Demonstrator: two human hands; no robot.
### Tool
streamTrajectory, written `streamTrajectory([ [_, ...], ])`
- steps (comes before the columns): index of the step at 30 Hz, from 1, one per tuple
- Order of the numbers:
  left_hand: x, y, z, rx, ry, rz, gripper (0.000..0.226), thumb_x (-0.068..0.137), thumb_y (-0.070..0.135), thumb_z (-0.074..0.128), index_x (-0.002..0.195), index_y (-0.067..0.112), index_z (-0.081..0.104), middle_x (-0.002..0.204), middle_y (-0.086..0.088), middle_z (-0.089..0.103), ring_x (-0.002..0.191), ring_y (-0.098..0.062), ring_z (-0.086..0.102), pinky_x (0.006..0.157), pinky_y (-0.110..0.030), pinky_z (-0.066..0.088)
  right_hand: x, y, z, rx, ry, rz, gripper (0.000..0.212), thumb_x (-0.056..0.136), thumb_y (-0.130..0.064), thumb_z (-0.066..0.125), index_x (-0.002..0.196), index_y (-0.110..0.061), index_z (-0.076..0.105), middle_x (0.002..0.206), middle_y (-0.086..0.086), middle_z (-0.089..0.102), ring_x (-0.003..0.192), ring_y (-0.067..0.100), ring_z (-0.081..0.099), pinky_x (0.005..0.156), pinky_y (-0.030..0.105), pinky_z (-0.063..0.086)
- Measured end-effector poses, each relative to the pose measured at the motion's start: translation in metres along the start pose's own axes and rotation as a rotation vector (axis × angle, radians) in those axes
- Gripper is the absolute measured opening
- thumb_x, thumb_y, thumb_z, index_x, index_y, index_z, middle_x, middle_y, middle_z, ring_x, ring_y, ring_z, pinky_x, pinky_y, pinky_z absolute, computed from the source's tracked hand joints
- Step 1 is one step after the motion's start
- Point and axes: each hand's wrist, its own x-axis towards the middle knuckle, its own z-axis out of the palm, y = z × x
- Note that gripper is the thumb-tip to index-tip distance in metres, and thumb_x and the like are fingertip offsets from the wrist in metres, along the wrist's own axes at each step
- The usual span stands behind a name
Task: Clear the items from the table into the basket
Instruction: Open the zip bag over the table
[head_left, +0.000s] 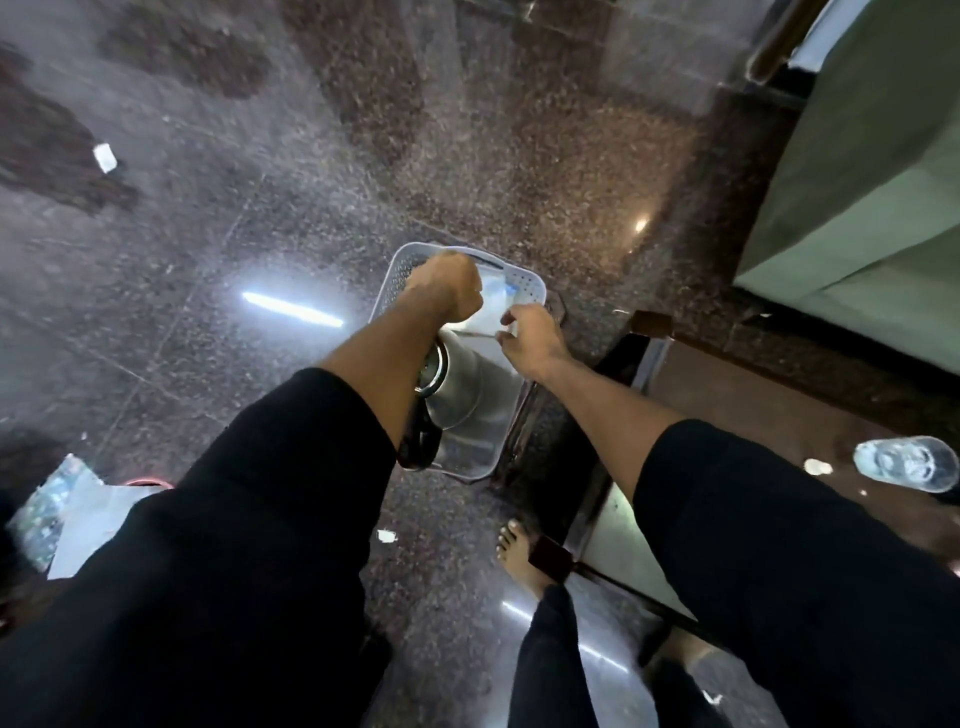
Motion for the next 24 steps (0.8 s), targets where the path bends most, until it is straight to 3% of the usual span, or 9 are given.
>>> streamTrajectory([
  [3, 0.045, -0.019, 0.023, 0.033, -0.080, -0.066, 0.047, 0.086, 0.026, 0.045, 0.124, 0.016, 0.071, 0.135, -0.010, 0.067, 0.123, -0.035, 0.063, 0.106, -0.051, 0.051, 0.034, 0.004, 0.022, 0.016, -0.021, 0.020, 0.044, 0.095, -0.026, 0.070, 0.135, -0.010, 0.061, 0.144, 0.013, 0.052, 0.132, 0.029, 0.051, 0.106, 0.029, 0.036],
  [6, 0.069, -0.031, 0.038, 0.087, -0.114, -0.059, 0.038, 0.090, 0.025, 0.045, 0.113, 0.010, 0.070, 0.129, -0.015, 0.068, 0.119, -0.038, 0.064, 0.103, -0.051, 0.053, 0.061, 0.002, 0.037, 0.037, -0.006, 0.045, 0.052, 0.090, -0.029, 0.074, 0.138, -0.016, 0.059, 0.146, 0.013, 0.050, 0.135, 0.031, 0.048, 0.110, 0.032, 0.037],
  [10, 0.064, -0.031, 0.032, 0.080, -0.119, -0.015, 0.032, 0.093, 0.017, 0.048, 0.114, 0.003, 0.069, 0.125, -0.019, 0.069, 0.116, -0.039, 0.064, 0.099, -0.049, 0.053, 0.073, -0.007, 0.050, 0.139, 0.130, 0.115, 0.038, 0.080, -0.016, 0.077, 0.117, -0.022, 0.065, 0.129, 0.006, 0.060, 0.124, 0.027, 0.054, 0.104, 0.034, 0.043],
  [13, 0.061, -0.029, 0.023, 0.060, -0.075, 0.006, 0.036, 0.093, 0.013, 0.056, 0.127, 0.008, 0.066, 0.134, -0.013, 0.065, 0.125, -0.033, 0.060, 0.106, -0.046, 0.050, 0.063, -0.012, 0.052, 0.370, 0.242, 0.174, 0.037, 0.076, 0.002, 0.060, 0.106, -0.018, 0.057, 0.107, 0.005, 0.065, 0.100, 0.026, 0.059, 0.082, 0.038, 0.047],
  [15, 0.061, -0.028, 0.021, 0.038, -0.019, 0.035, 0.040, 0.089, 0.008, 0.065, 0.129, 0.010, 0.059, 0.137, -0.013, 0.057, 0.129, -0.033, 0.055, 0.107, -0.045, 0.048, 0.054, -0.016, 0.048, 0.480, 0.293, 0.205, 0.035, 0.075, 0.004, 0.052, 0.103, -0.017, 0.053, 0.095, 0.006, 0.064, 0.084, 0.024, 0.056, 0.069, 0.035, 0.038],
  [18, 0.056, -0.021, 0.017, 0.141, 0.060, 0.109, 0.068, 0.076, 0.009, 0.081, 0.135, 0.013, 0.046, 0.141, -0.013, 0.044, 0.133, -0.034, 0.043, 0.107, -0.046, 0.044, 0.048, -0.015, 0.039, 0.566, 0.328, 0.203, 0.032, 0.077, 0.007, 0.051, 0.090, -0.021, 0.058, 0.084, -0.001, 0.063, 0.077, 0.017, 0.057, 0.070, 0.035, 0.046],
  [20, 0.056, -0.016, 0.016, 0.306, 0.017, 0.160, 0.084, 0.070, 0.018, 0.090, 0.141, 0.019, 0.043, 0.143, -0.009, 0.044, 0.135, -0.032, 0.042, 0.110, -0.047, 0.038, 0.046, -0.010, 0.033, 0.605, 0.310, 0.158, 0.036, 0.072, 0.012, 0.056, 0.074, -0.024, 0.058, 0.074, -0.006, 0.063, 0.073, 0.014, 0.059, 0.075, 0.043, 0.056],
  [24, 0.052, -0.006, 0.016, 0.432, -0.103, 0.162, 0.067, 0.080, 0.031, 0.084, 0.139, 0.022, 0.056, 0.138, -0.004, 0.063, 0.133, -0.025, 0.056, 0.115, -0.044, 0.029, 0.036, -0.004, 0.017, 0.701, 0.273, 0.161, 0.034, 0.067, 0.014, 0.059, 0.066, -0.020, 0.062, 0.066, -0.004, 0.062, 0.069, 0.017, 0.061, 0.072, 0.048, 0.061],
])
